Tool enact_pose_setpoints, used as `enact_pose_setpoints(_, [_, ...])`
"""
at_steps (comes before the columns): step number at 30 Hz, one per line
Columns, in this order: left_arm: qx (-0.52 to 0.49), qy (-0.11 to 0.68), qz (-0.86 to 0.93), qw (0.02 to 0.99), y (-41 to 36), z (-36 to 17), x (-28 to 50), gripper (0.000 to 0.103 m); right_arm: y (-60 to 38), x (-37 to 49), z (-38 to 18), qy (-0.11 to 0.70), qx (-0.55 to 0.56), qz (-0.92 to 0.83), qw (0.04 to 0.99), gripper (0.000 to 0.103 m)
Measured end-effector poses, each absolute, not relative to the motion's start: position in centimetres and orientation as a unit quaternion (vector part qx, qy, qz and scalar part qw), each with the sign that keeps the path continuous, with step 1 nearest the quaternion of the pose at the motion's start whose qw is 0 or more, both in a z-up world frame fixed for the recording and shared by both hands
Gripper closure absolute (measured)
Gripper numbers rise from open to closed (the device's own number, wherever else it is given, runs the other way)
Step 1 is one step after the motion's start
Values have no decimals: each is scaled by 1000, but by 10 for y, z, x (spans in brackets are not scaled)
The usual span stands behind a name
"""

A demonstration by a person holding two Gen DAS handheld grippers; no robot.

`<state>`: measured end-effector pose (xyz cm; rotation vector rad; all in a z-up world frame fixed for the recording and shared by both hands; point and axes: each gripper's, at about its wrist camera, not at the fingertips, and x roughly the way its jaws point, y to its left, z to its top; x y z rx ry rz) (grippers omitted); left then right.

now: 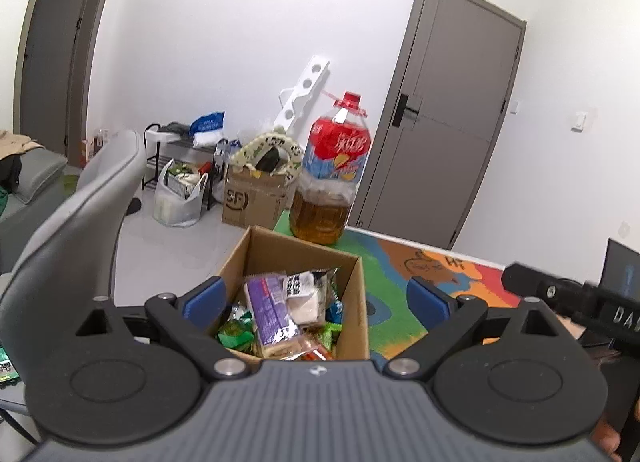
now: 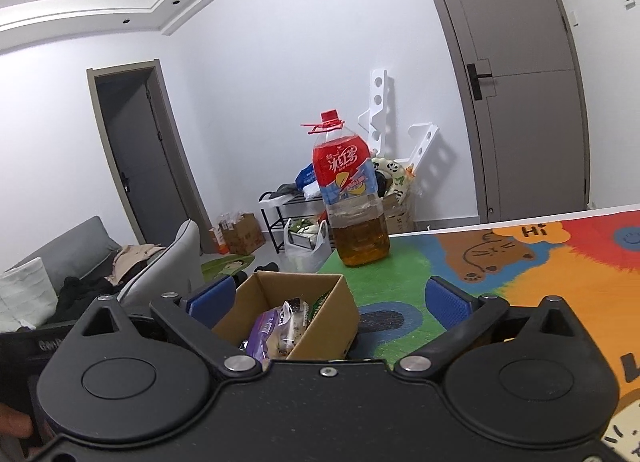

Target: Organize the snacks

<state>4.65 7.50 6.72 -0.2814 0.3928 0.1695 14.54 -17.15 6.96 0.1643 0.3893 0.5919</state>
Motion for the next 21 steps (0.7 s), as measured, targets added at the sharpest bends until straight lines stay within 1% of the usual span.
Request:
enact_pose_setpoints(2, [-133,191,78,969,71,72,42,2,-176,140,71,187,82,286,936,0])
enact_pose_setpoints(8, [-112,180,62,975,58,76,26,1,-190,126,71,184,85,278,939,0])
enact_pose_setpoints(21, [-101,192,60,974,49,56,7,1,-220,97,63,183,78,249,948,0])
